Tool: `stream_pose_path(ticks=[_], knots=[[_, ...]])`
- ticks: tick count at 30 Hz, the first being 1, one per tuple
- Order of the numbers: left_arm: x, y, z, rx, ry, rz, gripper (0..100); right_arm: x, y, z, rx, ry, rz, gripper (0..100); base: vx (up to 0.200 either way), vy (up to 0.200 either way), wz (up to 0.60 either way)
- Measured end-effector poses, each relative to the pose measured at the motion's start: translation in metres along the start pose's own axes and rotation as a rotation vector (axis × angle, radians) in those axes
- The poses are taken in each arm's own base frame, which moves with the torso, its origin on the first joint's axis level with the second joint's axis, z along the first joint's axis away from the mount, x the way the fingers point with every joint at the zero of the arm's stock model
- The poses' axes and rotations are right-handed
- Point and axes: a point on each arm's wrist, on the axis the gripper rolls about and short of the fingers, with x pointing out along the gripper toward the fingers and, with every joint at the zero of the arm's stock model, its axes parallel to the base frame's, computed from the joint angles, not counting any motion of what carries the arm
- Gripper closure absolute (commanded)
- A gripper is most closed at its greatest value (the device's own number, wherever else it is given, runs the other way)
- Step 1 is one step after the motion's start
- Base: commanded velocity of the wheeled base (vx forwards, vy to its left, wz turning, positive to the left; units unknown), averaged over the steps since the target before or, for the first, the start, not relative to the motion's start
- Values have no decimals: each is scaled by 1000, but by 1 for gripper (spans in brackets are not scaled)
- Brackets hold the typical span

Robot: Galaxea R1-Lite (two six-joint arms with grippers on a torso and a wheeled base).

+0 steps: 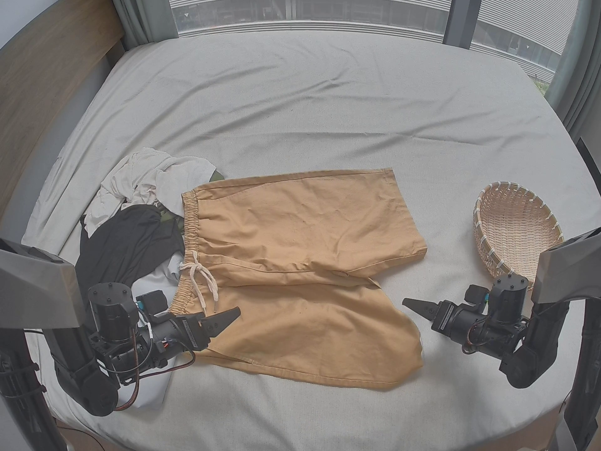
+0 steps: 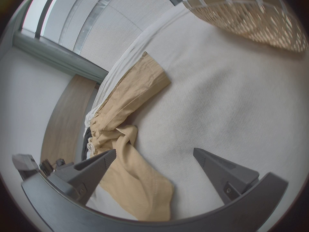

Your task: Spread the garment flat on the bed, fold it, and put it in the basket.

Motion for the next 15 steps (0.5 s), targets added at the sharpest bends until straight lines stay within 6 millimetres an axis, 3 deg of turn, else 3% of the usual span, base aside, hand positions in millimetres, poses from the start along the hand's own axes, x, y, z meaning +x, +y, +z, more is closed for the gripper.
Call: stream_pose_path(ticks=[9, 15], knots=[[0, 0, 0, 0, 1, 0, 0, 13, 16, -19, 123, 87, 62, 0, 0, 0, 0], [0, 0, 0, -1, 2, 2, 0, 24, 22, -22, 184, 101, 100, 0, 0, 0, 0]])
